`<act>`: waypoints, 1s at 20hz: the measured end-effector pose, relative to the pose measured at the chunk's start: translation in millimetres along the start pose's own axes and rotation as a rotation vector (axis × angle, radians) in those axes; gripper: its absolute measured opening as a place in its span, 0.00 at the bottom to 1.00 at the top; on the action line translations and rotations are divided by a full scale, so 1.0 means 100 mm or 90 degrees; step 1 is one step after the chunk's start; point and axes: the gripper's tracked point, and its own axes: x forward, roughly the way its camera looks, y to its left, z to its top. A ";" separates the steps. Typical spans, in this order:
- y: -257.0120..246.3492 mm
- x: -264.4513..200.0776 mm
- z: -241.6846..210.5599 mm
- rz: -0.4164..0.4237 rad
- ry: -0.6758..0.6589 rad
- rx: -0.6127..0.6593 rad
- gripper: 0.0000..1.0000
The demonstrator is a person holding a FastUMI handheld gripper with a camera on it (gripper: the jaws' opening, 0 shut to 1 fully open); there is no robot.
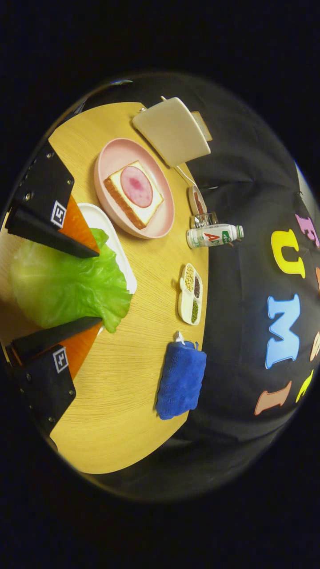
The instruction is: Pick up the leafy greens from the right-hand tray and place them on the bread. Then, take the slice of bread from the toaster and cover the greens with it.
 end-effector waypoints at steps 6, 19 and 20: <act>0.11 -0.01 0.00 -0.037 0.001 -0.013 0.38; 0.46 -0.14 0.31 -0.021 -0.101 0.035 0.01; 0.59 -0.16 0.38 -0.005 -0.113 0.033 0.01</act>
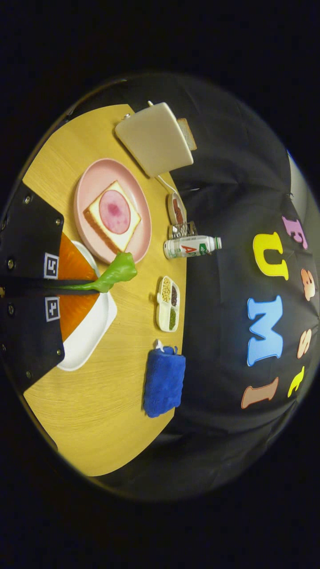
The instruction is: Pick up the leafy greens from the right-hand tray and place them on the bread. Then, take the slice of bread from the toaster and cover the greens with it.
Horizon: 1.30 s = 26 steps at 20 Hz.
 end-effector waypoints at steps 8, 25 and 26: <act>1.05 0.10 0.55 0.109 -0.076 -0.048 0.01; 1.08 0.65 0.74 0.035 -0.084 -0.033 0.97; 1.11 0.61 0.80 0.034 -0.098 -0.034 0.97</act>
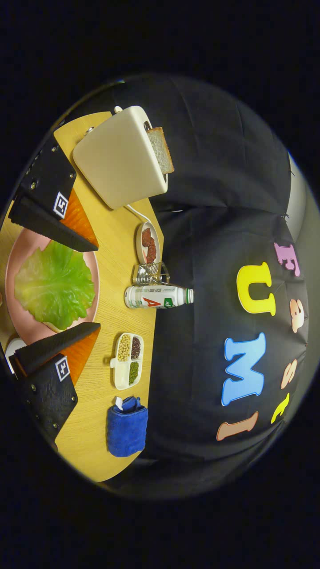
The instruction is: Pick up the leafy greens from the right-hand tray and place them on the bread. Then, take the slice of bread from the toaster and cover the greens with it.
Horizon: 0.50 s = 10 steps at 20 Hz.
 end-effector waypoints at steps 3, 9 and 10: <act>0.19 -0.15 0.24 0.010 -0.049 0.003 0.97; 0.97 -0.48 0.68 0.078 -0.155 -0.003 0.96; 1.11 -0.51 0.70 0.092 -0.164 -0.004 0.96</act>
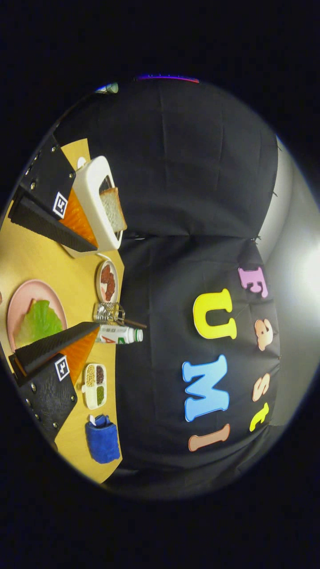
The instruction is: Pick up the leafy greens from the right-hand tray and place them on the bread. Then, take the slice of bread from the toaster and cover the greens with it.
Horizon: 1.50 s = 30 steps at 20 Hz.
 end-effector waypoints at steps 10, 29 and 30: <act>1.26 0.50 0.06 0.087 -0.031 -0.061 0.96; 1.37 0.89 0.05 0.109 -0.017 0.027 0.08; 1.34 0.84 0.17 0.109 -0.035 0.030 0.08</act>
